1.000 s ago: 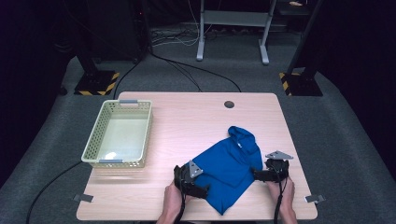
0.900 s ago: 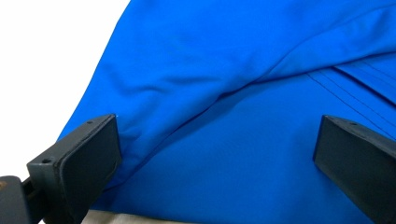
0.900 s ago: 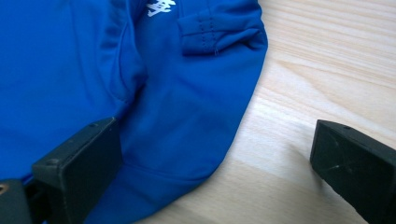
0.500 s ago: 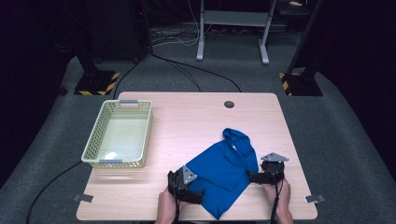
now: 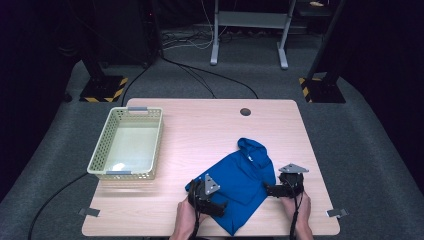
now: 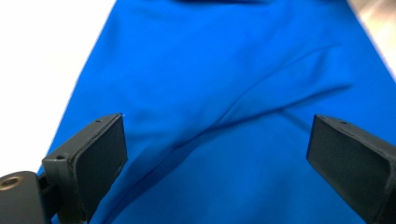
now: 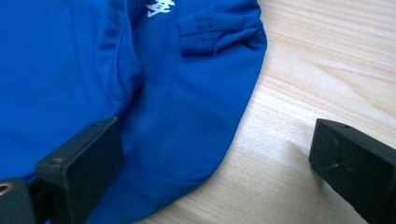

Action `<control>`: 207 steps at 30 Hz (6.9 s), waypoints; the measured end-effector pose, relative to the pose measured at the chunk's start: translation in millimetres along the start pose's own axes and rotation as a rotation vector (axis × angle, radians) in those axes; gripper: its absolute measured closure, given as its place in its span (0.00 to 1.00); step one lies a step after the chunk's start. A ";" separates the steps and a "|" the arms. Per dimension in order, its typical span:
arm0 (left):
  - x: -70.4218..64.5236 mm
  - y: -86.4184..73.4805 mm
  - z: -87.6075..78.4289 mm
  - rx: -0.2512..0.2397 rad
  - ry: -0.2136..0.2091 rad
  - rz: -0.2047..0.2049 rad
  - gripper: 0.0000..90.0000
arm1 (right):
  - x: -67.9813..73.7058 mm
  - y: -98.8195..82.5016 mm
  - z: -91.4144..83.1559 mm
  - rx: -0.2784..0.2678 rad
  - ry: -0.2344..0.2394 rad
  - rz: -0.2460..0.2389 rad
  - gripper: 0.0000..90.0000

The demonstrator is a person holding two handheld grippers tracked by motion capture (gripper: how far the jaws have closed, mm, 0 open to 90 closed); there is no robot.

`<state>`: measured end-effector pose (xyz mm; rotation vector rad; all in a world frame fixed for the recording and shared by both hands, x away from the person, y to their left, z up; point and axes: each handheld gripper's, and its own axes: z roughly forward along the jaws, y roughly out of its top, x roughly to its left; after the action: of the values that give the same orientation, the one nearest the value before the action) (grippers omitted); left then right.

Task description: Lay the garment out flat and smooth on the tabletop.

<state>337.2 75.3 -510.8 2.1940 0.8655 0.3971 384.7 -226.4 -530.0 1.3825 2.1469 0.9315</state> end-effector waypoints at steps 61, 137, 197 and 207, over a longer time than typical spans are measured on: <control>52.9 25.0 -2.6 0.023 0.092 -0.053 0.40 | -0.6 -0.1 -0.5 -0.002 0.004 0.000 0.04; 71.5 83.5 41.1 -0.019 0.043 -0.125 0.94 | -0.4 -0.4 -1.1 -0.008 -0.001 0.000 0.06; 184.9 158.3 85.2 0.190 0.293 -0.155 0.94 | -0.4 -0.4 -0.9 -0.008 -0.002 -0.002 0.06; 184.2 145.9 93.4 0.245 0.264 -0.178 0.65 | -0.3 -0.4 -1.0 -0.007 -0.002 -0.001 0.06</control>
<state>585.9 79.6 -465.2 2.2928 1.3028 0.5241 383.9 -227.1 -529.6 1.3786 2.1403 0.9366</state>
